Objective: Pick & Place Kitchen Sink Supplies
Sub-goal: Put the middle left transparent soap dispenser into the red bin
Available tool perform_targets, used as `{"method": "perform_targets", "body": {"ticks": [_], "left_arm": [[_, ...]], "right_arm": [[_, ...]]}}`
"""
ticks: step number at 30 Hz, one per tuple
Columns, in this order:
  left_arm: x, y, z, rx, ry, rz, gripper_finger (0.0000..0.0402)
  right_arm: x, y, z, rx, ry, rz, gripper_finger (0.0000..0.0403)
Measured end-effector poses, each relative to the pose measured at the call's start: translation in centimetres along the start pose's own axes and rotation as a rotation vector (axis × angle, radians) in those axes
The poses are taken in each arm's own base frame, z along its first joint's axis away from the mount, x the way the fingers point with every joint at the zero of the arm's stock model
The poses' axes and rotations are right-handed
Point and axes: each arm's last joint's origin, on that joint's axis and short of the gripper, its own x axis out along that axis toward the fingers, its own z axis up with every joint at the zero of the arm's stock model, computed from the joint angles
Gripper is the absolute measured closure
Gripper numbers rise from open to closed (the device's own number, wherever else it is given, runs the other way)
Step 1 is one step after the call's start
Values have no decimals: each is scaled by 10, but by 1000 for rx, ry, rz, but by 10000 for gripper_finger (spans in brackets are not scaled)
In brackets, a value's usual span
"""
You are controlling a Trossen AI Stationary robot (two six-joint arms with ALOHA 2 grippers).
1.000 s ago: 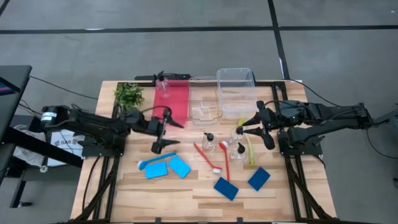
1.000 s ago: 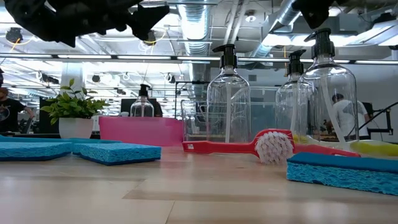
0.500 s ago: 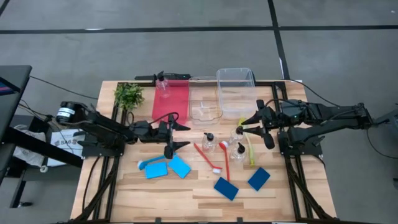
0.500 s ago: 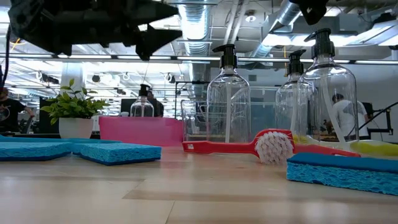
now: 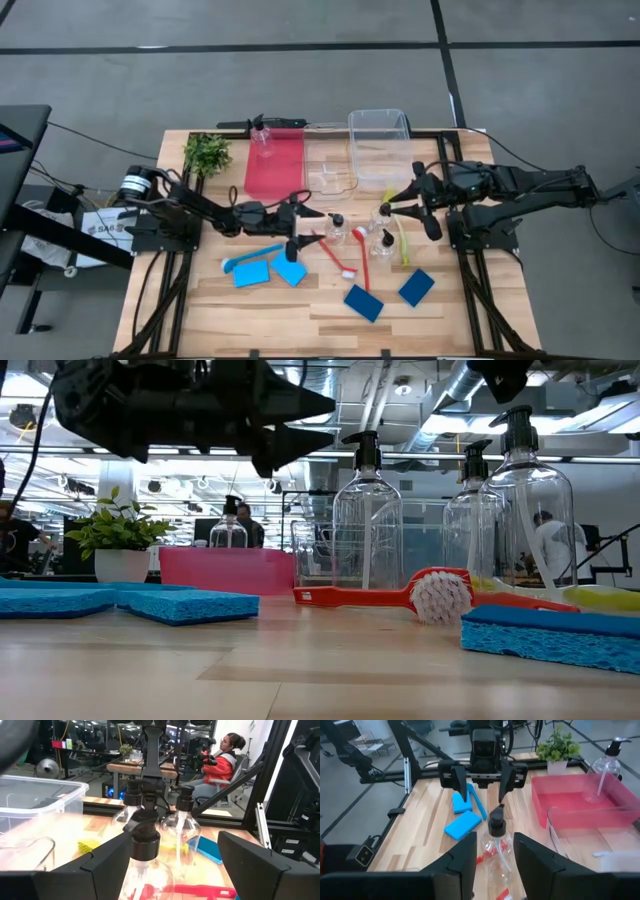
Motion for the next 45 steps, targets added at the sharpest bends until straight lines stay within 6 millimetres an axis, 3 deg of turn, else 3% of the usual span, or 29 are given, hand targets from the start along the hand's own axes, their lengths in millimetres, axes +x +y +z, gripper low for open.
{"method": "perform_targets", "body": {"ticks": [10,24,33,45], "left_arm": [[20,-2,-11,3,26,2,103],[22,11,-10,4,20,77,103],[32,12,2,8,-8,59,103],[41,13,-8,13,37,65,103]], "right_arm": [[0,0,-3,-4,26,-3,280],[0,0,-3,-2,30,-3,280],[0,0,-3,-1,30,-3,280],[0,0,-3,-1,29,-3,280]]}}
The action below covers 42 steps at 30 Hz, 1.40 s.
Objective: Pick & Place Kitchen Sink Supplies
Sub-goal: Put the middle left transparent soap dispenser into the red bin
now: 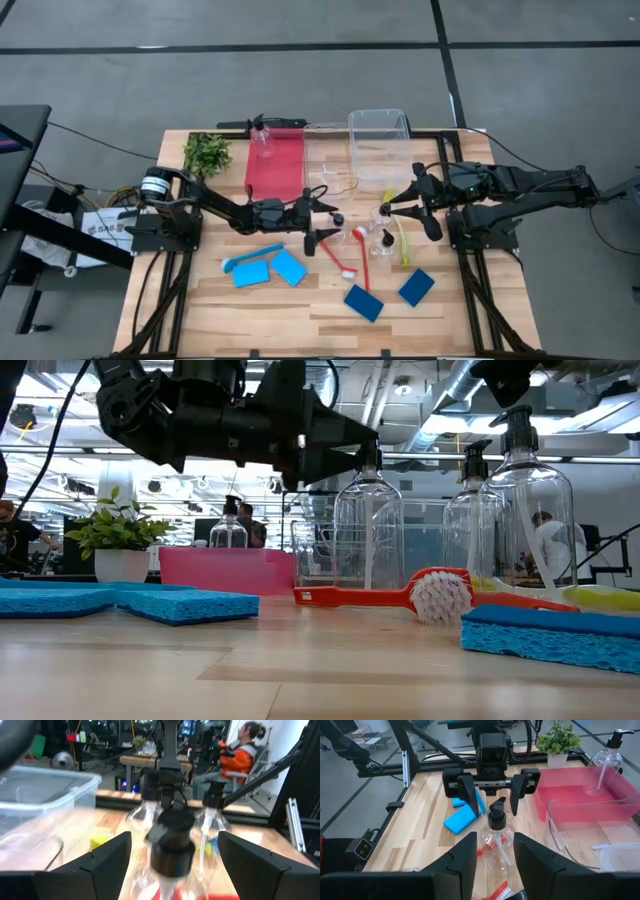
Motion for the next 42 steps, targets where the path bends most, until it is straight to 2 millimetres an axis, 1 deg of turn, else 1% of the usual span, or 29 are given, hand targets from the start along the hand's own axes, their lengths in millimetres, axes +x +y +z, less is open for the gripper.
{"method": "perform_targets", "body": {"ticks": [8,16,25,28,42], "left_arm": [[14,-2,-7,9,8,-2,103],[15,-2,0,8,-19,-2,103],[15,-2,0,21,-16,-1,106],[15,-2,0,21,-16,-1,119],[15,-2,0,20,-21,-2,208]], "right_arm": [[0,0,0,0,0,0,280],[0,0,0,0,4,0,280],[0,0,-1,0,8,-1,280],[0,0,-1,0,8,-1,280],[0,0,-1,0,8,-1,280]]}}
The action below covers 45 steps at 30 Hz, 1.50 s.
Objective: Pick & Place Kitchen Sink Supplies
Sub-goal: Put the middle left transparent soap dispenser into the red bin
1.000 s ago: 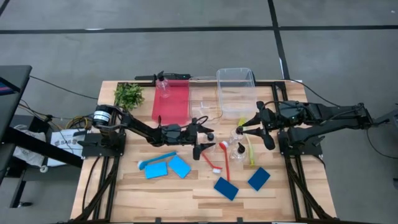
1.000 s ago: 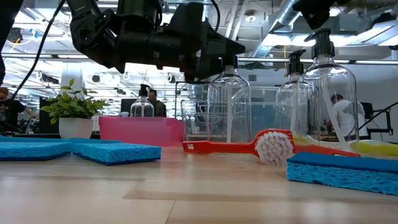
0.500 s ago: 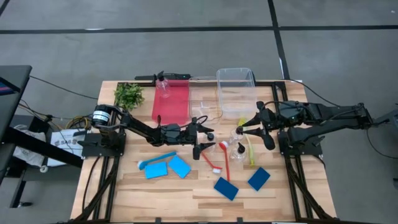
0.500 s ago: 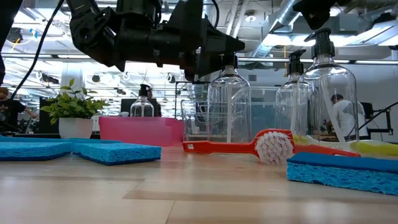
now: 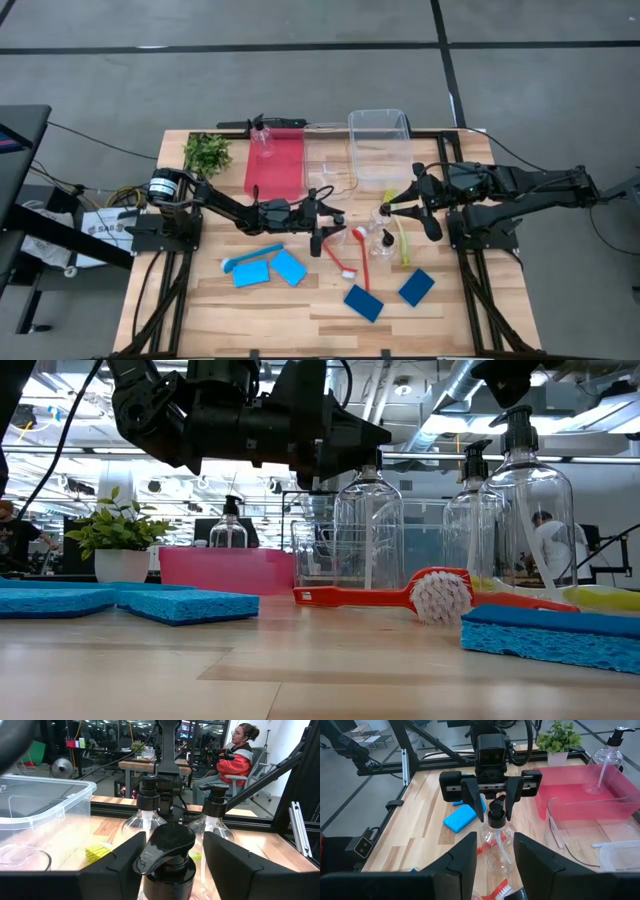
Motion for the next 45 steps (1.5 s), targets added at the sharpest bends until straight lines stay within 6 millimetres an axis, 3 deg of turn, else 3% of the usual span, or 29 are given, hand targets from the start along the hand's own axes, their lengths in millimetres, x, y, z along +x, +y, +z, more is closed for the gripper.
{"method": "perform_targets", "body": {"ticks": [11,28,34,45], "left_arm": [[0,-1,0,-1,-4,-4,263],[-2,-1,8,-4,-27,-9,263],[-7,-2,26,-31,-57,-21,254],[-30,-13,74,-41,-91,-80,259]], "right_arm": [[0,0,0,0,0,0,280],[0,0,0,0,1,0,280],[0,0,0,0,3,-1,280],[0,0,0,0,3,0,280]]}}
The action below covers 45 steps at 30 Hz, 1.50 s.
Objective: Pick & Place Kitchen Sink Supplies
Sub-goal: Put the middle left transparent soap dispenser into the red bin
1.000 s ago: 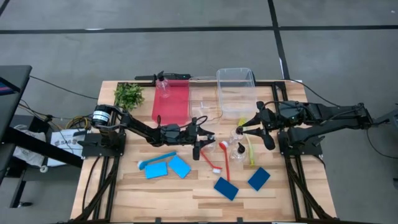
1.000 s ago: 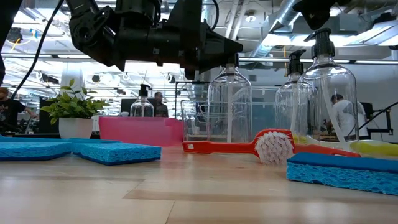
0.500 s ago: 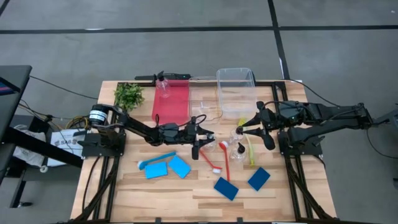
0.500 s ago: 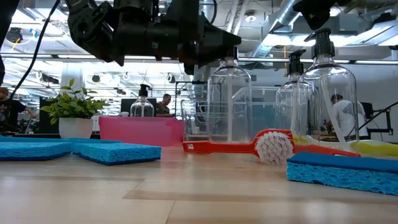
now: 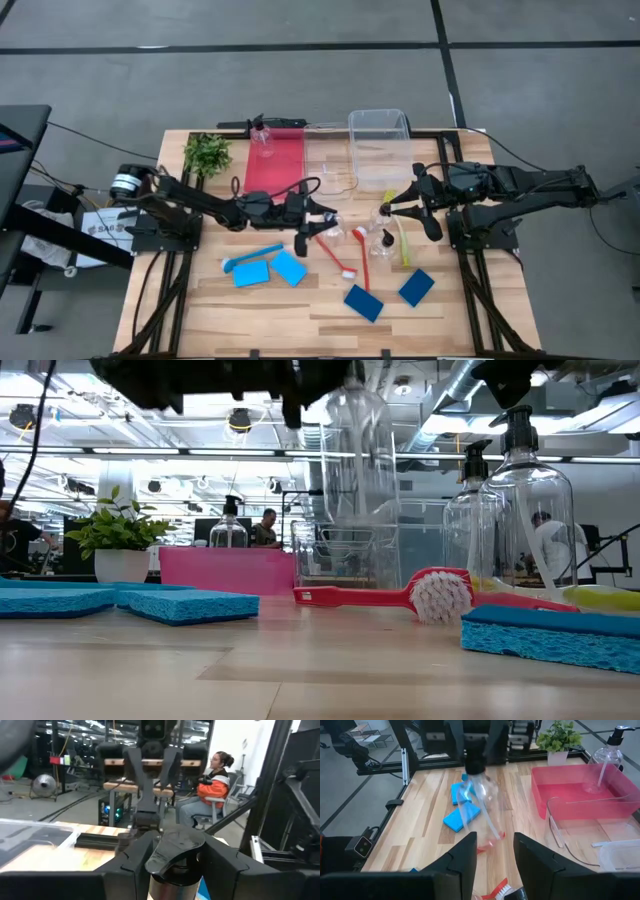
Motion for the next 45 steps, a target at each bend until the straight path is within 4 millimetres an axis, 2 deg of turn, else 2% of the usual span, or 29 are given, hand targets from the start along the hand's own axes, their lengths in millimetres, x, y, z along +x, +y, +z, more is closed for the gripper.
{"method": "perform_targets", "body": {"ticks": [6,22,27,36,45], "left_arm": [[-7,-5,13,2,5,-13,257],[-7,1,12,8,14,53,256],[-11,3,20,37,3,103,256],[-39,6,57,87,18,176,256],[-66,12,73,116,117,325,256]], "right_arm": [[0,0,0,0,0,0,280],[0,0,0,0,0,0,280],[0,0,0,0,0,0,280],[0,0,0,0,4,-1,280],[0,0,-1,0,4,-2,280]]}}
